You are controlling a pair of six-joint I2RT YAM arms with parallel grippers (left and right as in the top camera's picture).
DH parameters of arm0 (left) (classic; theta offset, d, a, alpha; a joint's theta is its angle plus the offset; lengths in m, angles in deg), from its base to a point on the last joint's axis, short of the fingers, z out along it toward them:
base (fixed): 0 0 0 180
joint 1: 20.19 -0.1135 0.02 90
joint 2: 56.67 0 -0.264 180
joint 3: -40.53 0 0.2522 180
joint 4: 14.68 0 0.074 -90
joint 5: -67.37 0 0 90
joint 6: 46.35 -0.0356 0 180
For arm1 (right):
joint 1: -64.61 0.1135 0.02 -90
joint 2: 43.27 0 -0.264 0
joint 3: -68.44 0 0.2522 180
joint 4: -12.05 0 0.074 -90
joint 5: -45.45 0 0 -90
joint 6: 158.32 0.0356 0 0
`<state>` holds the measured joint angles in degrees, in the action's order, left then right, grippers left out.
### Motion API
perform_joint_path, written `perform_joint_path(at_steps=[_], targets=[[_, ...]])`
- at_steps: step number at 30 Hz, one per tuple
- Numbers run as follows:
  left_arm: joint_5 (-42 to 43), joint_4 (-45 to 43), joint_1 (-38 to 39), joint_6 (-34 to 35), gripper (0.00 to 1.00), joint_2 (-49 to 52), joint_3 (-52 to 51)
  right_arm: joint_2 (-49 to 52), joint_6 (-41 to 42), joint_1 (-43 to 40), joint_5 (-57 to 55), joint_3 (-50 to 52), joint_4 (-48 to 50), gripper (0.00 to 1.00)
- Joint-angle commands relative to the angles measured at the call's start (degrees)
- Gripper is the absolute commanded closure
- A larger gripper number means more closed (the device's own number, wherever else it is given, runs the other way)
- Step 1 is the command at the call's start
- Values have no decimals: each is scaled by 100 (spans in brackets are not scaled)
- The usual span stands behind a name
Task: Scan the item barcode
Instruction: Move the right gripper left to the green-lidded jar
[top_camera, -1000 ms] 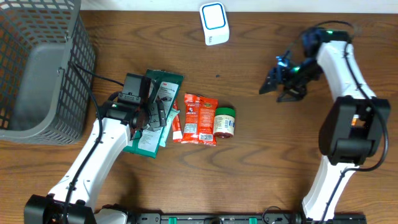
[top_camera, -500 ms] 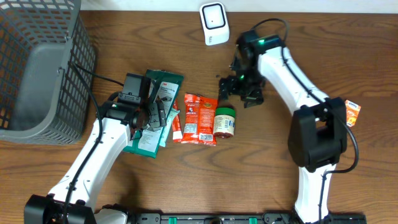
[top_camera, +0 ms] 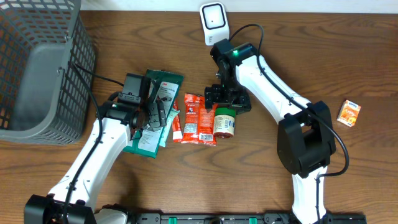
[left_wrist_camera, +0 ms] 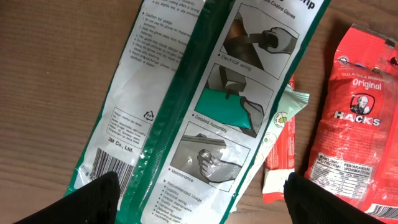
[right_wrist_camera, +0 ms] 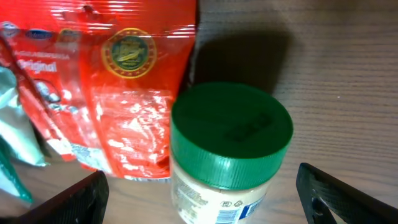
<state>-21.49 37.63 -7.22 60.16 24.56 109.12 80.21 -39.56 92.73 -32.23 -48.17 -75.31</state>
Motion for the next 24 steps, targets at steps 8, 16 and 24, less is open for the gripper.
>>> perform_joint_path(at_steps=[8, 16, 24], targets=[[-31, 4, -2, -11, 15, 22, -20, -144, 400, 37, -391, 831, 966, 11], [-31, 4, -2, -11, 15, 22, -20, -144, 400, 33, -398, 892, 1191, 25], [-31, 4, -4, -11, 15, 22, -20, -144, 396, -61, -474, 885, 1058, 42]])
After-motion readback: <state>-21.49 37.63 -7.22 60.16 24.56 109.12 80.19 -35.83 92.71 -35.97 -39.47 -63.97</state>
